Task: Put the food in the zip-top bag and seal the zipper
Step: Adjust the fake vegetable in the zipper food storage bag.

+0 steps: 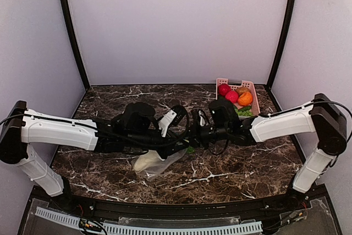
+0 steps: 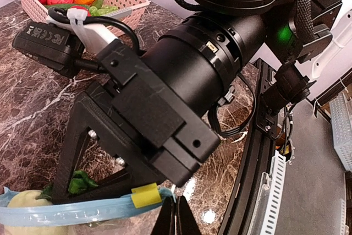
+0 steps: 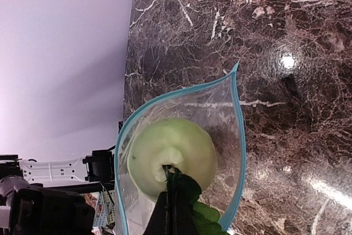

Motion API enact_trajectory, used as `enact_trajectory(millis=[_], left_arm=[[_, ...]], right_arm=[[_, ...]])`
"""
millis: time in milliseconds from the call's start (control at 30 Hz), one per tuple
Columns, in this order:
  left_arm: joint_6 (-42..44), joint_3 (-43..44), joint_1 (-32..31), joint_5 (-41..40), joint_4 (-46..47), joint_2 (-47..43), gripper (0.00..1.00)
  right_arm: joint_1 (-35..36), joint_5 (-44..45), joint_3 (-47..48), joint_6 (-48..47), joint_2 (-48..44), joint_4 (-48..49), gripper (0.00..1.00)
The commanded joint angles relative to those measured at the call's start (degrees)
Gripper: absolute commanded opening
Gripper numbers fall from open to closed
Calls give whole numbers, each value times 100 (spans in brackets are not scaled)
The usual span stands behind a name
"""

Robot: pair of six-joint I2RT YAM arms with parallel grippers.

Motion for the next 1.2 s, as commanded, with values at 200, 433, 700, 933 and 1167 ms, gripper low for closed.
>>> enact_trajectory(millis=[200, 433, 700, 933, 1167], left_arm=[[-61, 38, 21, 444, 357, -400, 1], [16, 771, 12, 1021, 438, 177, 1], [-382, 655, -37, 924, 1342, 658, 1], [-852, -42, -148, 867, 1906, 757, 1], [-901, -411, -170, 644, 1926, 591, 1]], right_arm=[[0, 1046, -376, -729, -1733, -707, 0], [0, 2219, -47, -1434, -2870, -2598, 0], [1, 2924, -393, -1344, -3532, -3904, 0], [0, 2864, -388, -1403, -3274, -4203, 0], [41, 2750, -33, -1574, -2720, -4172, 0]])
